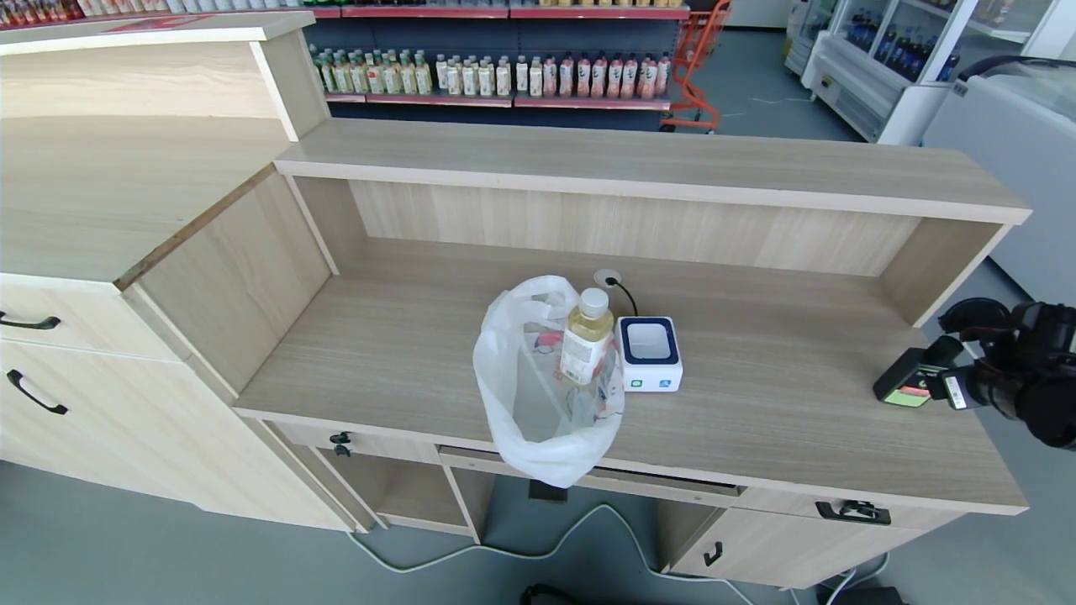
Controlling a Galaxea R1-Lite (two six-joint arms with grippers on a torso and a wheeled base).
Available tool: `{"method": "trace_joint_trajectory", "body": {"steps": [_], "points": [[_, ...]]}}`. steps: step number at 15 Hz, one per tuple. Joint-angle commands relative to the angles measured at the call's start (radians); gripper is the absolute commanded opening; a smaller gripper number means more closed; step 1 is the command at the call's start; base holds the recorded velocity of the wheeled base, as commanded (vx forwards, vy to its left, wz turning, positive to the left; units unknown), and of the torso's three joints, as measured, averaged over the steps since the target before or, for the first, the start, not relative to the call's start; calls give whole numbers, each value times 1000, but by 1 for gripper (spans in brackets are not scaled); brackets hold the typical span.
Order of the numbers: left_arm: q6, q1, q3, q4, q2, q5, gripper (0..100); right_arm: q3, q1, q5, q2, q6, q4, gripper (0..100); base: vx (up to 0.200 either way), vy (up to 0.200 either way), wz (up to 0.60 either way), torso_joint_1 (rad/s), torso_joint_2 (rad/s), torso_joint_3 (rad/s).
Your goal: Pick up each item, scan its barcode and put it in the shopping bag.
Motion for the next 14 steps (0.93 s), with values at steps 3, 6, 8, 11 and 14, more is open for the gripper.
{"method": "trace_joint_trajectory", "body": {"steps": [3, 6, 8, 11, 14], "points": [[0, 0, 0, 0, 0, 0, 100, 0, 14, 15, 24, 0, -22, 100, 0, 0, 0, 0, 0, 0], [0, 0, 0, 0, 0, 0, 100, 0, 25, 18, 32, 4, -33, 100, 0, 0, 0, 0, 0, 0], [0, 0, 0, 0, 0, 0, 100, -11, 36, 61, 55, 26, -43, 100, 0, 0, 0, 0, 0, 0], [0, 0, 0, 0, 0, 0, 100, -55, 36, 138, 95, 35, -42, 100, 0, 0, 0, 0, 0, 0], [0, 0, 0, 0, 0, 0, 100, -66, 40, 147, 118, 33, -39, 100, 0, 0, 0, 0, 0, 0]]}}
